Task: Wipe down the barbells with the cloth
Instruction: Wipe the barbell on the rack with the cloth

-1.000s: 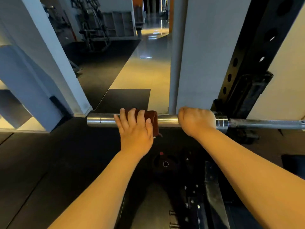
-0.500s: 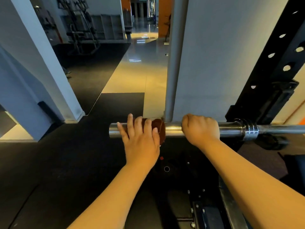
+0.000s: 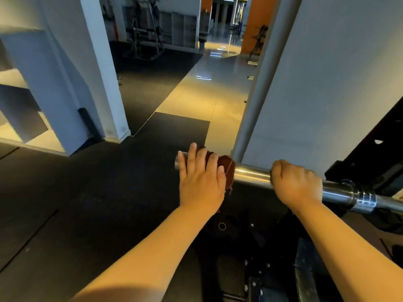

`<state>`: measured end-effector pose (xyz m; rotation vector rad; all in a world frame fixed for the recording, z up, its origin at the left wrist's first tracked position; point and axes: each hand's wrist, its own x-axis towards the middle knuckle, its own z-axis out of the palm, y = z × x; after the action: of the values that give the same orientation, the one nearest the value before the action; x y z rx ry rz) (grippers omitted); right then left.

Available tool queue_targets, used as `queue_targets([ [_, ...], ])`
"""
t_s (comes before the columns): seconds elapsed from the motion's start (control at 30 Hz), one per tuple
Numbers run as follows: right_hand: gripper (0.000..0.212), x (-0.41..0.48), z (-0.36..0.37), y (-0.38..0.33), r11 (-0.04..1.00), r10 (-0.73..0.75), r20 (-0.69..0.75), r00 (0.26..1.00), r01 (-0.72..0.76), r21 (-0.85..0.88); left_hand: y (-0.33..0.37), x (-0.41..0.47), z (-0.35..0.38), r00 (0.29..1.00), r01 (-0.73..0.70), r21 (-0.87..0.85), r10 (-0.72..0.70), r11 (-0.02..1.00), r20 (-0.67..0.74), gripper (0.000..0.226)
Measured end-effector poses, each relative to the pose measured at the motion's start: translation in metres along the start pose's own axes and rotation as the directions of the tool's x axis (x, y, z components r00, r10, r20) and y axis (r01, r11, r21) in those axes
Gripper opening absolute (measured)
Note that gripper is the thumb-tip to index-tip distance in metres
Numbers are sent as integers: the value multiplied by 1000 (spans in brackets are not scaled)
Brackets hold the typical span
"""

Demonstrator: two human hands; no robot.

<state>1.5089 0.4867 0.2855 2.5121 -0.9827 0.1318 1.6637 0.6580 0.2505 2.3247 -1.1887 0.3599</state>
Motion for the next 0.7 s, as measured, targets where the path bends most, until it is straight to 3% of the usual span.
queue_targets([
  [0.13,20,-5,-7,-1,998,-43,47,998,46,-49,-19,2,-7,983,-183,101,181,978,24,51],
  [0.27,20,9,-25,-3,986,-90,138,986,69,151,-40,5,-15,1000,-15,136,16,991,-2,54],
  [0.37,25,14,-45,-34,951,-161,102,982,126,283,-10,2,-7,997,70,89,-71,994,11,63],
  [0.53,27,9,-51,-62,966,-198,22,980,192,172,-30,1,-14,995,-100,175,96,979,30,54],
  [0.7,26,9,-45,-59,964,-172,-49,984,179,199,-17,0,-7,990,134,72,-130,988,-57,57],
])
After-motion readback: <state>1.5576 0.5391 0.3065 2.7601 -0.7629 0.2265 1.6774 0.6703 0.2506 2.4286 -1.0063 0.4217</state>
